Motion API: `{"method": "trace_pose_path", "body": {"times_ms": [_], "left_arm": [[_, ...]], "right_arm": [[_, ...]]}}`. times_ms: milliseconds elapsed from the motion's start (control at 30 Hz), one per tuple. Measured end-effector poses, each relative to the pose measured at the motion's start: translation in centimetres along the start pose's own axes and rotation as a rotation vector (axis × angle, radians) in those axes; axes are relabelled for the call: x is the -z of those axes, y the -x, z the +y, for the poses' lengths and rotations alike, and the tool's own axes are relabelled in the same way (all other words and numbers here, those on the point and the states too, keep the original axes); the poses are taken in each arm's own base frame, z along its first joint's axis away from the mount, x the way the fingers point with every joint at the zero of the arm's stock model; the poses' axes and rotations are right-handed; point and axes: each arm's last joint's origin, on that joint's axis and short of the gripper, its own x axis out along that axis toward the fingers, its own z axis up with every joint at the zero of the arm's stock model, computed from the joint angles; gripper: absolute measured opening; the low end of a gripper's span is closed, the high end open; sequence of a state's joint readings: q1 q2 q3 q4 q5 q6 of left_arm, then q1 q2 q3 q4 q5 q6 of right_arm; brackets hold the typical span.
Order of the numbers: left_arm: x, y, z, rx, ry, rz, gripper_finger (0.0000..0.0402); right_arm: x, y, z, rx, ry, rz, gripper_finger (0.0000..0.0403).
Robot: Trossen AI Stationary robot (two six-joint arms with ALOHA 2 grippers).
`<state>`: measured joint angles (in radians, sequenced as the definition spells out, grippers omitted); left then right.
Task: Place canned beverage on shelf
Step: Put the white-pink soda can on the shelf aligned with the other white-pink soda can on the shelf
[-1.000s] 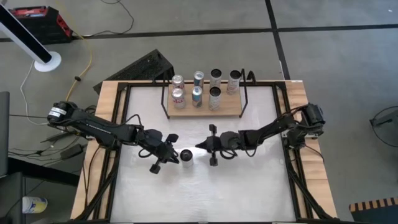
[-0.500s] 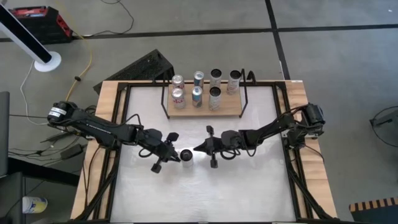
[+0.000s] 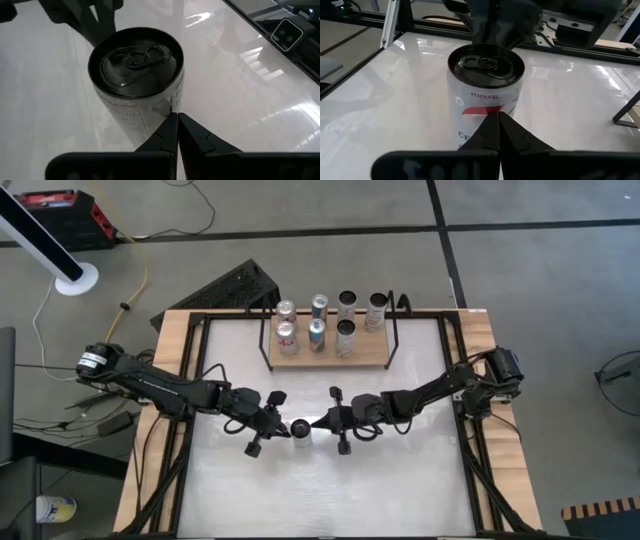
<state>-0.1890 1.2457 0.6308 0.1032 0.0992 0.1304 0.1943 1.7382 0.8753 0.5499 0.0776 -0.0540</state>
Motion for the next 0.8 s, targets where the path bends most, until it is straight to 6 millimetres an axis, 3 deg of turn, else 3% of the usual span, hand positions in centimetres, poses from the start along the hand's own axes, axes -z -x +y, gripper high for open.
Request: {"method": "trace_pose_path", "body": {"times_ms": [600, 800], "left_arm": [[0.1, 0.1, 1.2, -0.126, 0.038, 0.003, 0.0000], [0.7, 1.0, 1.0, -0.117, 0.103, 0.090, 0.0000]], "right_arm": [[-0.1, 0.3, 2.9, -0.080, 0.024, 0.000, 0.0021], [-0.1, 0.8, 2.7, -0.063, 0.008, 0.066, 0.0016]]}}
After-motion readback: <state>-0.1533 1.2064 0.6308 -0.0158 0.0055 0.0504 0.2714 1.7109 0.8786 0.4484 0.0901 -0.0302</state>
